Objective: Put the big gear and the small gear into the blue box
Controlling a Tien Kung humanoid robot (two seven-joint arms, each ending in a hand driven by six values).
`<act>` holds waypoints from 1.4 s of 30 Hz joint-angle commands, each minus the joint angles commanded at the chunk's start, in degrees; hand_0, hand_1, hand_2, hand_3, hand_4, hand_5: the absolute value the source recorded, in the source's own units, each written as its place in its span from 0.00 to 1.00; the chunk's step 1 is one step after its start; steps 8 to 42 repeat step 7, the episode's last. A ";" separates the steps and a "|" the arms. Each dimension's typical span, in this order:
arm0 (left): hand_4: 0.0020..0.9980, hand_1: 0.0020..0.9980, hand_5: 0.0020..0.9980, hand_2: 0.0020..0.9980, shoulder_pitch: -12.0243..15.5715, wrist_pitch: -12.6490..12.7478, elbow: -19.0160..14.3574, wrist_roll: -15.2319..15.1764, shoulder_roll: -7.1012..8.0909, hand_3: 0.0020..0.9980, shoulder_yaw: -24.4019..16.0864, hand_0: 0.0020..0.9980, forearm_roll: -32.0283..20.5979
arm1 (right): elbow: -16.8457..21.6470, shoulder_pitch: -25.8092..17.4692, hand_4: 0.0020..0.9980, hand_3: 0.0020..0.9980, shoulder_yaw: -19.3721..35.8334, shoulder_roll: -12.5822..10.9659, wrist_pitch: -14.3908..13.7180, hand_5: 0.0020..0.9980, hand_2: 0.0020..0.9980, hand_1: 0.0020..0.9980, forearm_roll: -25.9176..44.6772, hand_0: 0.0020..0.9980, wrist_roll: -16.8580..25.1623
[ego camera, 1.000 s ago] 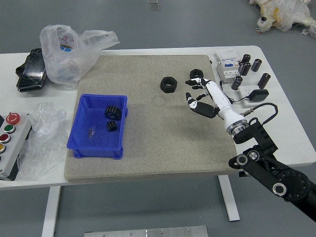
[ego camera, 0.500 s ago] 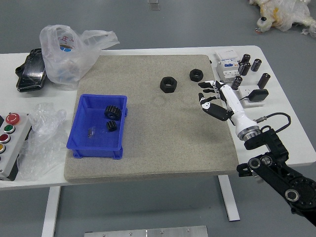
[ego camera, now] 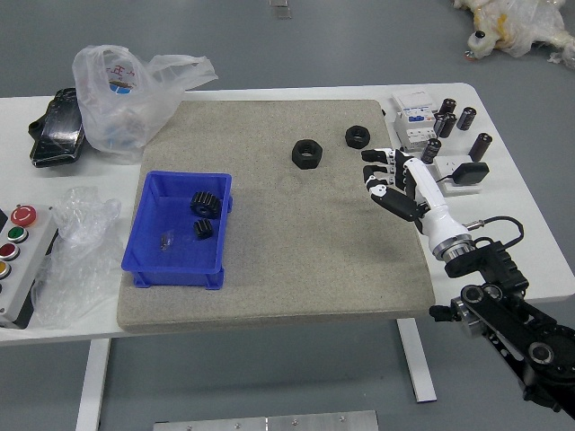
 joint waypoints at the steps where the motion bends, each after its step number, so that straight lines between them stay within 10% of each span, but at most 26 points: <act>1: 0.64 0.64 0.26 0.61 -0.02 0.05 0.00 -0.11 0.05 0.72 0.14 0.64 -0.22 | 0.02 -0.07 0.52 0.68 -0.09 0.04 0.14 0.23 0.73 0.71 0.42 0.62 0.18; 42: 0.64 0.64 0.26 0.61 -0.03 0.28 -0.01 -0.32 0.08 0.72 0.39 0.64 -0.85 | 0.29 -0.42 0.53 0.68 -0.58 0.35 2.18 0.24 0.71 0.70 4.45 0.63 0.99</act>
